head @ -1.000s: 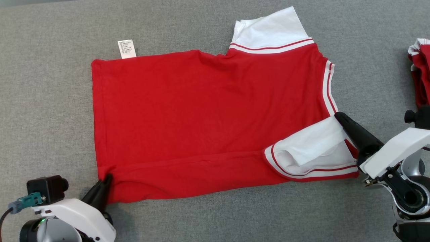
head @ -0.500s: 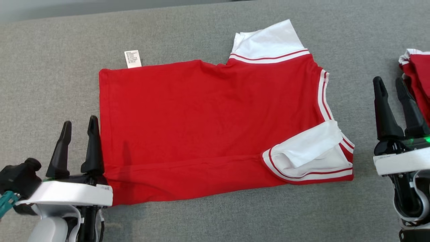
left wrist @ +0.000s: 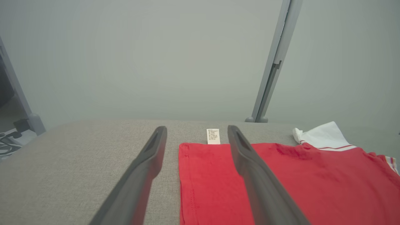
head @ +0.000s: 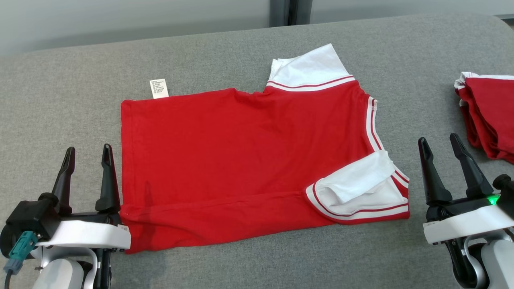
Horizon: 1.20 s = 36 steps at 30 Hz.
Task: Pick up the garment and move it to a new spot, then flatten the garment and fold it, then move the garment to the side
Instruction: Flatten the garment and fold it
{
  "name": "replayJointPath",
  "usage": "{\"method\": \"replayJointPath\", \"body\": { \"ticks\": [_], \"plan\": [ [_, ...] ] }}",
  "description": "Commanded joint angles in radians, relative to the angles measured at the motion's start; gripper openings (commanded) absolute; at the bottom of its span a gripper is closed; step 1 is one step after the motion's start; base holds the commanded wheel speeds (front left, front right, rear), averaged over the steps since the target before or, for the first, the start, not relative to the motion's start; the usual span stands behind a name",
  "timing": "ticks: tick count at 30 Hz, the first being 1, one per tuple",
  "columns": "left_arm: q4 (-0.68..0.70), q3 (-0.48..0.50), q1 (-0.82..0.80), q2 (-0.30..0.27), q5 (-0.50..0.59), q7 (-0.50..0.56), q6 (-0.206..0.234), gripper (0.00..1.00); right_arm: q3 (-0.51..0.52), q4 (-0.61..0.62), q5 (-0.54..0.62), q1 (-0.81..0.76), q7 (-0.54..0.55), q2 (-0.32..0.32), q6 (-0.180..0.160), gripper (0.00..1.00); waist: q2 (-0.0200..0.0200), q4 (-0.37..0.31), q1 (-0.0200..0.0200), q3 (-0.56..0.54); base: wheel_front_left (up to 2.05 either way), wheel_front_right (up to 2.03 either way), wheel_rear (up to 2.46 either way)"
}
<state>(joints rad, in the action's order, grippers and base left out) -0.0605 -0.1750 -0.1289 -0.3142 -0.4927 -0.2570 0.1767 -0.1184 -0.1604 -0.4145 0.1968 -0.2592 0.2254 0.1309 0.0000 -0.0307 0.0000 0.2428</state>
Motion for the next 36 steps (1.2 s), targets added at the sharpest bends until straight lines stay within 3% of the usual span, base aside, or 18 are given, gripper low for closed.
{"method": "replayJointPath", "body": {
  "ticks": [1,12,24,31,32,33,34,35,36],
  "plan": [
    [-0.003,0.002,0.001,-0.004,0.007,-0.004,-0.003,1.0,0.001,-0.004,0.004,-0.003,-0.008,0.001,0.0,1.0,0.0,0.0,0.0,-0.002,0.0,0.0,0.0],
    [-0.054,-0.026,0.024,-0.008,0.013,0.013,-0.013,1.0,-0.007,-0.059,-0.002,-0.027,-0.008,0.006,0.0,1.0,0.0,0.012,0.0,0.001,0.0,0.0,0.0],
    [-0.134,-0.068,0.156,0.067,-0.025,0.0,-0.028,1.0,-0.032,-0.203,-0.039,-0.115,-0.006,-0.029,0.0,1.0,0.0,0.033,0.0,0.03,0.0,0.0,0.0],
    [-0.252,-0.082,0.131,0.087,-0.08,0.074,-0.065,1.0,-0.072,-0.261,-0.069,-0.081,0.003,-0.028,0.0,1.0,0.0,0.035,0.0,0.032,0.0,0.0,0.0],
    [-0.273,-0.086,0.128,0.09,-0.097,0.101,-0.074,1.0,-0.08,-0.269,-0.077,-0.076,0.012,-0.028,0.0,0.92,0.0,0.035,0.0,0.032,0.0,0.0,0.0],
    [-0.288,-0.088,0.124,0.091,-0.106,0.122,-0.081,0.98,-0.087,-0.276,-0.083,-0.068,0.014,-0.025,0.0,0.49,0.0,0.034,0.0,0.033,0.0,0.0,0.0],
    [-0.302,-0.09,0.118,0.093,-0.119,0.144,-0.091,0.53,-0.095,-0.283,-0.094,-0.063,0.023,-0.025,0.0,0.37,0.0,0.034,0.0,0.033,0.0,0.0,0.0],
    [-0.313,-0.091,0.117,0.099,-0.136,0.167,-0.098,0.13,-0.1,-0.289,-0.102,-0.059,0.025,-0.023,0.0,0.0,0.0,0.035,0.0,0.034,0.0,0.0,0.0],
    [-0.32,-0.094,0.114,0.101,-0.144,0.181,-0.104,0.0,-0.102,-0.291,-0.106,-0.055,0.025,-0.021,0.0,0.0,0.0,0.035,0.0,0.034,0.0,0.0,0.0]
  ]
}}
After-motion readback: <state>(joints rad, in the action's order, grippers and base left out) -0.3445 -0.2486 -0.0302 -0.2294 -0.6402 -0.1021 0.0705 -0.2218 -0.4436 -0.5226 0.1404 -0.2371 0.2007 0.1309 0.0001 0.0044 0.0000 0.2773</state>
